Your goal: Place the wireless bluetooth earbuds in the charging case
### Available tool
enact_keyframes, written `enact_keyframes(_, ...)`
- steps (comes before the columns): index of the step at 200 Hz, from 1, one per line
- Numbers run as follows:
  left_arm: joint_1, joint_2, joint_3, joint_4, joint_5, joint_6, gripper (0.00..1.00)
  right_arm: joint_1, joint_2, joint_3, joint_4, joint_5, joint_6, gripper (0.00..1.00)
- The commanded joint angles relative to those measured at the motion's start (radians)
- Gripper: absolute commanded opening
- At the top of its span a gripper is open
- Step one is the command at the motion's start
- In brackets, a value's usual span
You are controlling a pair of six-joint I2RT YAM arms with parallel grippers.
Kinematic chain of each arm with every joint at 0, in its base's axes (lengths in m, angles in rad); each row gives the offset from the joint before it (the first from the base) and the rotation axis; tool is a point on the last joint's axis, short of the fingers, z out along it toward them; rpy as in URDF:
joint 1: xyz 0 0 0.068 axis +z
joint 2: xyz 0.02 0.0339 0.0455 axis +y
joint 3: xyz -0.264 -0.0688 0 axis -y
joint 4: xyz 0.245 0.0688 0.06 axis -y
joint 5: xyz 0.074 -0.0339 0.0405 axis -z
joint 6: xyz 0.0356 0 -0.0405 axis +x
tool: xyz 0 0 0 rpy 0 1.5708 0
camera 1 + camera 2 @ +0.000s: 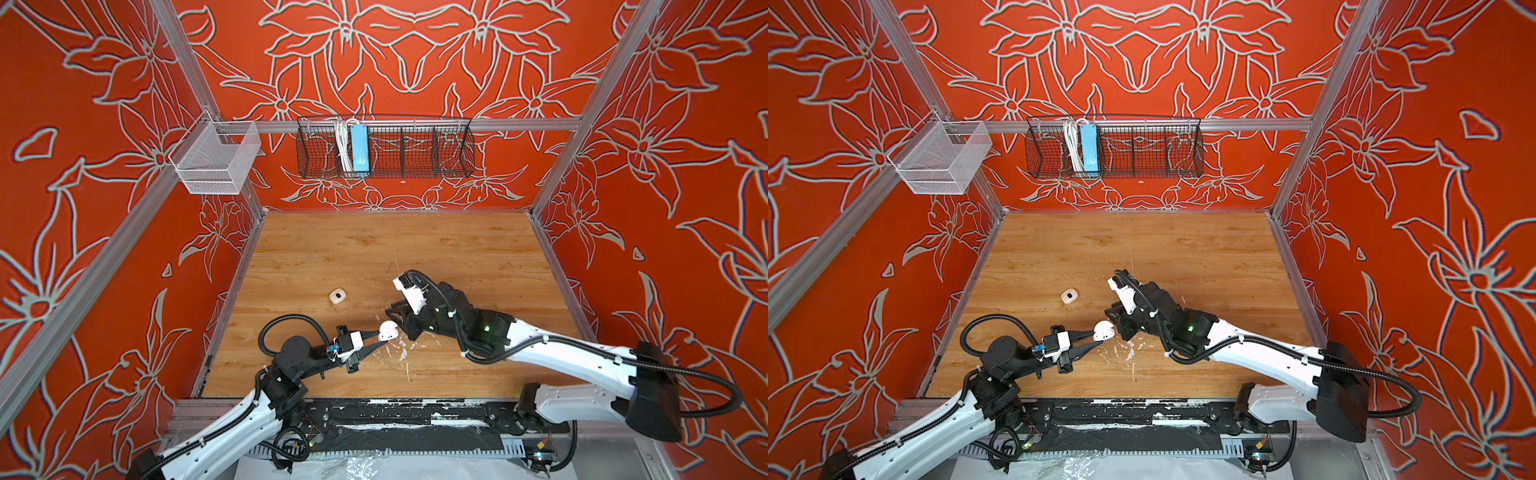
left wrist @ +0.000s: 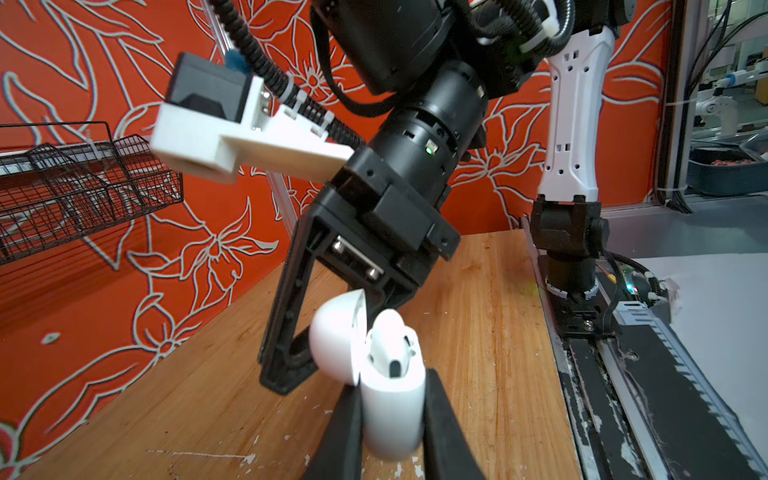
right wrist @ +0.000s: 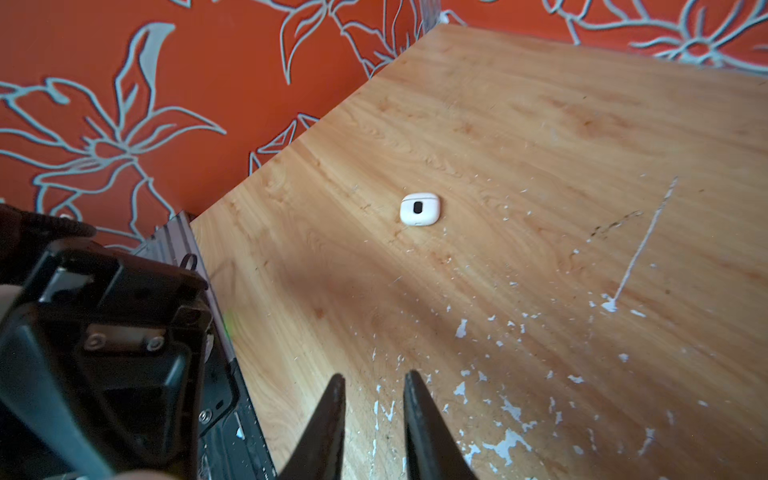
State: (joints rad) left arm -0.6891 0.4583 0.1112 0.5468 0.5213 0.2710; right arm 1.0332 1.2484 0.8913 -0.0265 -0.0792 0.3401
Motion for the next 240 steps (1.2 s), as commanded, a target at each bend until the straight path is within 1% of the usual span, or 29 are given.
enact_keyframes(1,-0.009,0.000,0.031,0.017,0.006,0.022,0.00,0.002,0.003,0.048,-0.005,-0.100,-0.024,0.24)
enact_keyframes(52,-0.009,-0.003,0.030,0.006,-0.049,0.013,0.00,0.007,-0.054,-0.032,0.078,-0.156,-0.024,0.24)
enact_keyframes(74,-0.009,-0.007,0.029,0.003,-0.063,0.011,0.00,0.020,-0.071,-0.051,0.102,-0.185,-0.026,0.24)
enact_keyframes(95,-0.009,-0.008,0.030,0.000,-0.084,0.005,0.00,0.042,-0.085,-0.067,0.116,-0.188,-0.040,0.24)
enact_keyframes(116,-0.009,-0.008,0.031,0.000,-0.080,0.005,0.00,0.066,-0.093,-0.091,0.165,-0.200,-0.050,0.24)
enact_keyframes(155,-0.009,-0.006,0.033,-0.002,-0.076,0.002,0.00,0.120,-0.137,-0.119,0.207,-0.171,-0.091,0.24)
enact_keyframes(194,-0.009,-0.002,0.036,-0.002,-0.078,0.000,0.00,0.139,-0.201,-0.172,0.272,-0.177,-0.104,0.25)
enact_keyframes(217,-0.009,0.000,0.036,-0.003,-0.079,0.000,0.00,0.143,-0.209,-0.181,0.284,-0.202,-0.111,0.25)
enact_keyframes(240,-0.010,0.000,0.037,-0.006,-0.079,-0.002,0.00,0.150,-0.201,-0.179,0.282,-0.202,-0.120,0.25)
